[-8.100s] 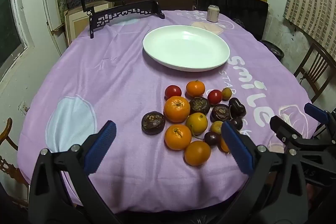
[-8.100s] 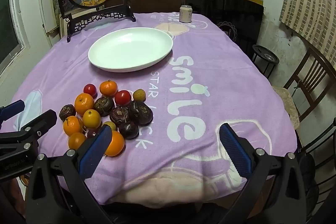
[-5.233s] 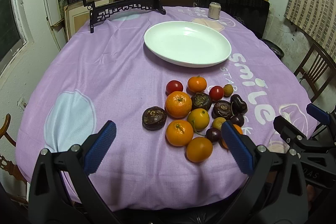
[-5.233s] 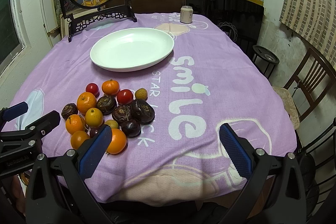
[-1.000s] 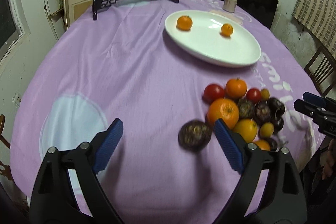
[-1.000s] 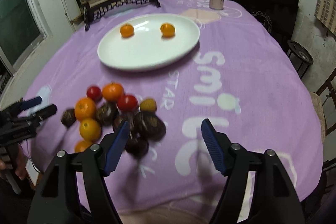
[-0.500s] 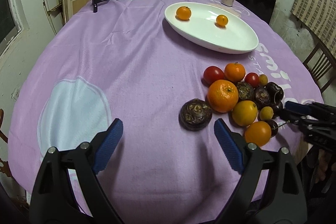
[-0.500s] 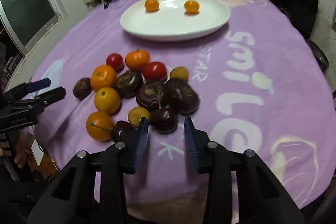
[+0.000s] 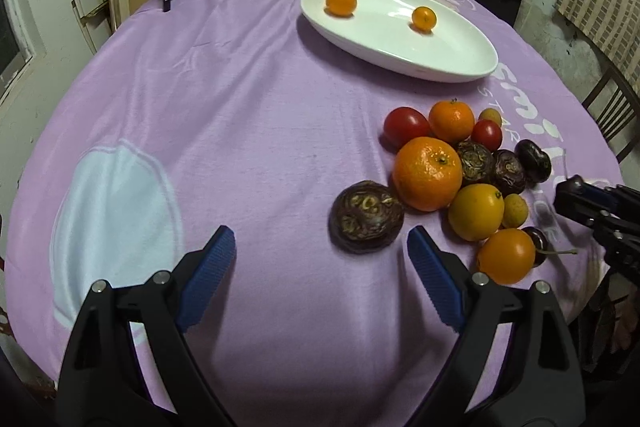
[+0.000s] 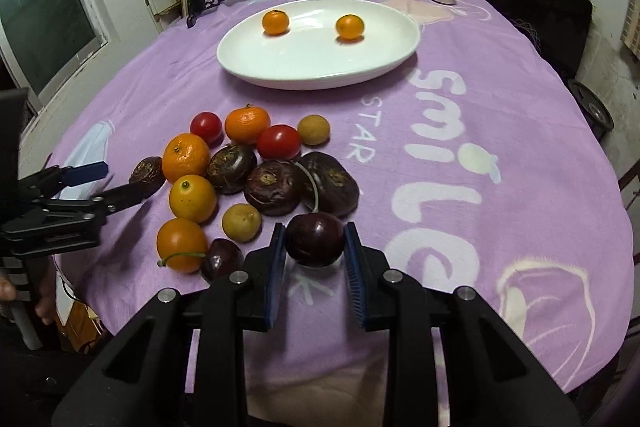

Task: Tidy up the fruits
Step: 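Grasp a brown wrinkled fruit with the left gripper while the right grasps a dark cherry, then carry both fruits onto the white plate and open both grippers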

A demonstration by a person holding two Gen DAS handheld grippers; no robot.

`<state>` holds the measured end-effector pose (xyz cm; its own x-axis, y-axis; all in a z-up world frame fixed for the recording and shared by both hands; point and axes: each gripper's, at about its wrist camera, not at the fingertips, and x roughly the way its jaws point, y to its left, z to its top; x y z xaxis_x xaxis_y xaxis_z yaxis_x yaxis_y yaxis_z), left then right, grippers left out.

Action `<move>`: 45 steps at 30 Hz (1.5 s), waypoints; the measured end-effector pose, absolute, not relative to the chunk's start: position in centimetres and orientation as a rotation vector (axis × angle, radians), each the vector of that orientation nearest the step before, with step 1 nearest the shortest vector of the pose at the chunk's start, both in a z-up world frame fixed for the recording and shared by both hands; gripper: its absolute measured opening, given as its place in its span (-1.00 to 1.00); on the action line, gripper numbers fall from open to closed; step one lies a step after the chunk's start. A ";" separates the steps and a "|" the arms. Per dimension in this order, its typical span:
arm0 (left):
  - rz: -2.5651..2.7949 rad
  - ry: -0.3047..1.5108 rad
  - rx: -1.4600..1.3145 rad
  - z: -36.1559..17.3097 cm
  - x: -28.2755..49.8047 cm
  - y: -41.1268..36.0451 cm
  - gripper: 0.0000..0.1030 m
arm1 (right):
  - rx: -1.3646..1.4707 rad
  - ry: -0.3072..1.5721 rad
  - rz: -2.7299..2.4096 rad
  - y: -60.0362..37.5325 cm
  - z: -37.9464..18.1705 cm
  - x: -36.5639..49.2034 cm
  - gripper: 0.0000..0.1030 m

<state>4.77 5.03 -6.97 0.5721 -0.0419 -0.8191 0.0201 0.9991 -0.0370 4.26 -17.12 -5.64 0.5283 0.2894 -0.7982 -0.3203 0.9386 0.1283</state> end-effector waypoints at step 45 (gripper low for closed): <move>-0.111 0.919 0.023 0.2 27.4 -0.6 -0.24 | -0.089 0.878 0.326 -14.4 -2.3 26.8 -0.43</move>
